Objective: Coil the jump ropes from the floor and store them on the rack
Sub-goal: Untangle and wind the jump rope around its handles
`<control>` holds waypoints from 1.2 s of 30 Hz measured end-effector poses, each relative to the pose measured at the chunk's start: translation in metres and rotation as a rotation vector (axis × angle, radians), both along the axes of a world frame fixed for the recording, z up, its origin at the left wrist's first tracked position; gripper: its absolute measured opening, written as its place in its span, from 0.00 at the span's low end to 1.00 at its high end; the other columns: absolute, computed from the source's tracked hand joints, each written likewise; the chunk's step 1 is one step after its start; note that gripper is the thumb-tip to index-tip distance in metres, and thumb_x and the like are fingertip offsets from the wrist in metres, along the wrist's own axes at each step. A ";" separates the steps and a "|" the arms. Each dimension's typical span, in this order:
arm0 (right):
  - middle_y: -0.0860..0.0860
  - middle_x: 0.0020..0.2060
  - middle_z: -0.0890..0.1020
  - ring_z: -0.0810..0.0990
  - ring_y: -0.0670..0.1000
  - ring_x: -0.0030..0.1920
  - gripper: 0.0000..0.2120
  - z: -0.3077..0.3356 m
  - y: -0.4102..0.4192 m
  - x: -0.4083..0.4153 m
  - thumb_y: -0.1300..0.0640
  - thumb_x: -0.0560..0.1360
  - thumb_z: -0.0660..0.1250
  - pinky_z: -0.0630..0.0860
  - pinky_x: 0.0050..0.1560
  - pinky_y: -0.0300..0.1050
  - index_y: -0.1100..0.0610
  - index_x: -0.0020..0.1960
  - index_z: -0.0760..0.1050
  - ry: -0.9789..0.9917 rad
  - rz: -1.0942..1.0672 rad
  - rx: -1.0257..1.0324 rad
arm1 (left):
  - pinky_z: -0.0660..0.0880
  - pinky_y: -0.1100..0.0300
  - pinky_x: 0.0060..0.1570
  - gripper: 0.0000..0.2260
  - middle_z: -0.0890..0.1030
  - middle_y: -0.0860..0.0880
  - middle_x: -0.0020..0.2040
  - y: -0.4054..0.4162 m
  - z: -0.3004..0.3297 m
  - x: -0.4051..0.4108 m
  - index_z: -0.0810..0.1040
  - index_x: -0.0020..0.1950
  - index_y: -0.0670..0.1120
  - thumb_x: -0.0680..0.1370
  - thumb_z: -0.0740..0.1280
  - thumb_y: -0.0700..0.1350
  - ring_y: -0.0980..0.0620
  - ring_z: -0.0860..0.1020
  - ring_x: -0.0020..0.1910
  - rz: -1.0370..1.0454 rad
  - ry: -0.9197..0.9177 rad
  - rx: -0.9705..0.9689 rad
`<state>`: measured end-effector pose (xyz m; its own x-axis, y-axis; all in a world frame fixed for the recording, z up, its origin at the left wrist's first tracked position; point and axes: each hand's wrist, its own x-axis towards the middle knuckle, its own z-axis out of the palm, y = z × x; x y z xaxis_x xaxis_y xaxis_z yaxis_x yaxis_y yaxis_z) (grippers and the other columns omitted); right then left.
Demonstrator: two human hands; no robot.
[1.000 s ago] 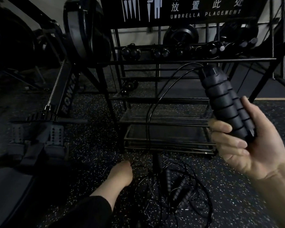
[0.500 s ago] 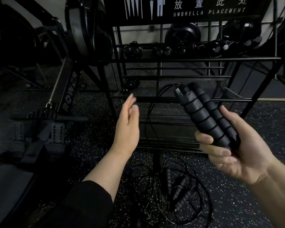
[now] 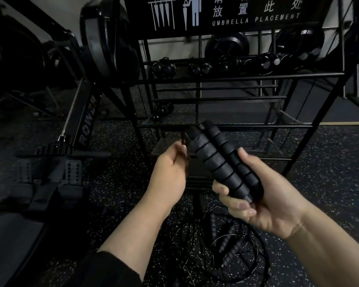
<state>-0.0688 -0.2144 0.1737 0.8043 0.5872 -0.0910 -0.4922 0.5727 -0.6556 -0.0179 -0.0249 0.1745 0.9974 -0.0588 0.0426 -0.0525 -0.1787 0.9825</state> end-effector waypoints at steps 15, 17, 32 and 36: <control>0.43 0.28 0.79 0.74 0.40 0.26 0.05 -0.003 0.008 0.001 0.42 0.80 0.65 0.68 0.29 0.33 0.41 0.52 0.77 -0.421 -0.414 -1.340 | 0.67 0.54 0.39 0.13 0.75 0.49 0.39 -0.009 -0.007 0.001 0.69 0.39 0.47 0.84 0.57 0.45 0.44 0.77 0.43 -0.317 -0.068 1.000; 0.40 0.26 0.79 0.73 0.40 0.23 0.04 -0.008 0.009 0.002 0.42 0.80 0.65 0.67 0.25 0.34 0.41 0.50 0.74 -0.455 -0.355 -1.466 | 0.72 0.53 0.40 0.13 0.78 0.49 0.42 -0.006 -0.007 0.001 0.73 0.42 0.47 0.84 0.58 0.49 0.46 0.78 0.43 -0.355 -0.092 1.063; 0.50 0.45 0.87 0.82 0.52 0.43 0.09 -0.007 -0.007 -0.002 0.45 0.76 0.74 0.79 0.49 0.53 0.43 0.55 0.82 -0.519 0.346 -1.225 | 0.74 0.58 0.41 0.09 0.83 0.51 0.39 0.031 0.026 0.002 0.81 0.42 0.50 0.73 0.78 0.52 0.62 0.76 0.35 -0.764 -0.002 0.649; 0.65 0.53 0.83 0.80 0.58 0.48 0.16 0.007 -0.007 -0.008 0.49 0.74 0.75 0.77 0.55 0.63 0.49 0.61 0.83 -0.508 0.315 -0.984 | 0.72 0.67 0.38 0.07 0.81 0.54 0.34 0.037 0.024 -0.001 0.82 0.37 0.51 0.70 0.79 0.47 0.60 0.77 0.35 -0.802 0.098 0.220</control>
